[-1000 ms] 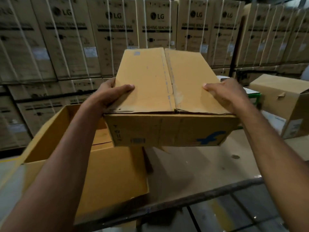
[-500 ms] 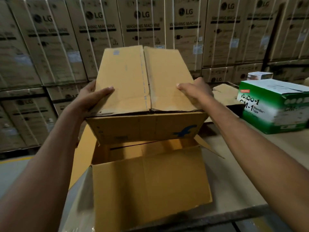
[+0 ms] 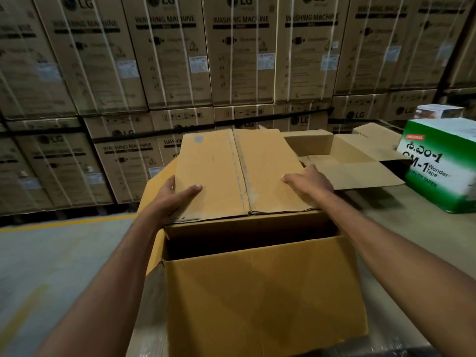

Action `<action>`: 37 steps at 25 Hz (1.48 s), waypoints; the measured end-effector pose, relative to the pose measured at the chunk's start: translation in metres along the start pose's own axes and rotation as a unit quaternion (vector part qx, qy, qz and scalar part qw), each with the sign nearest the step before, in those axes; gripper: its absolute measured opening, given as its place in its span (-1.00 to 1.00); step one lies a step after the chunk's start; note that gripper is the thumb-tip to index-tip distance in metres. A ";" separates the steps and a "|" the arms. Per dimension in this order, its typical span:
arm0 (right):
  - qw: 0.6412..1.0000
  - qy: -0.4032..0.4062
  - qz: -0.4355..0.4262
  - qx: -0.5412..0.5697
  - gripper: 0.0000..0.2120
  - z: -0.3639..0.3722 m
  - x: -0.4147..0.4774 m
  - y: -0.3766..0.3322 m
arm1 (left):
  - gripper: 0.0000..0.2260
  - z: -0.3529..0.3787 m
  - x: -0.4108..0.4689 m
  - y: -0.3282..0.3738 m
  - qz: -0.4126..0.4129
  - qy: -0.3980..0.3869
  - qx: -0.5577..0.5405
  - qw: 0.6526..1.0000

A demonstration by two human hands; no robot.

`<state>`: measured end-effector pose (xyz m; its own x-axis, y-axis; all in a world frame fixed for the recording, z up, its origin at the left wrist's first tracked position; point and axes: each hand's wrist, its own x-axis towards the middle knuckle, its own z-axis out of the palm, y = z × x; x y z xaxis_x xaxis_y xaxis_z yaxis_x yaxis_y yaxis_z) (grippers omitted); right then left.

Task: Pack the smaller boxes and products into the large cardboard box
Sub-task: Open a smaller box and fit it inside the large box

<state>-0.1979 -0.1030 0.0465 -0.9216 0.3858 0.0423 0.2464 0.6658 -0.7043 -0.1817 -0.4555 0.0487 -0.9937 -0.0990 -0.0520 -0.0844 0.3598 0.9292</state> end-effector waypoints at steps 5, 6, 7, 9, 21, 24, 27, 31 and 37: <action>0.997 -0.018 -0.006 -0.076 -0.35 0.031 0.009 0.013 | -0.12 0.014 0.026 -0.009 -0.091 -0.031 0.191 0.977; 0.994 -0.041 -0.012 -0.099 -0.37 0.036 0.008 0.017 | -0.13 0.022 0.028 -0.013 -0.096 -0.049 0.226 0.968; 0.988 -0.073 -0.018 -0.134 -0.39 0.041 0.006 0.021 | -0.14 0.032 0.030 -0.019 -0.099 -0.079 0.261 0.957; 0.960 -0.152 -0.036 -0.234 -0.44 0.057 0.002 0.028 | -0.16 0.052 0.031 -0.032 -0.089 -0.152 0.360 0.916; 0.942 -0.263 -0.128 -0.165 -0.57 0.118 -0.014 -0.029 | 0.04 0.107 0.008 -0.027 0.057 -0.279 0.416 0.863; 0.959 -0.263 -0.105 0.020 -0.56 0.109 -0.013 -0.040 | 0.13 0.104 0.002 -0.015 0.084 -0.238 0.376 0.891; 0.930 -0.299 -0.121 0.176 -0.50 0.091 -0.024 -0.060 | -0.12 0.073 -0.005 0.024 0.075 -0.235 0.232 0.941; 0.885 -0.369 -0.189 0.213 -0.46 0.095 -0.047 -0.099 | -0.43 0.012 -0.019 0.063 0.077 -0.166 0.165 0.969; 0.852 -0.425 -0.280 0.123 -0.37 0.139 -0.097 -0.149 | -0.52 -0.062 -0.034 0.032 0.038 0.055 0.133 0.989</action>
<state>-0.1872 -0.3282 0.0490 -0.7837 -0.6202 -0.0340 -0.2772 0.3983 -0.8744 -0.1456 -0.4978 0.1031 -0.9851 -0.1582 0.0681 -0.0411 0.6001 0.7989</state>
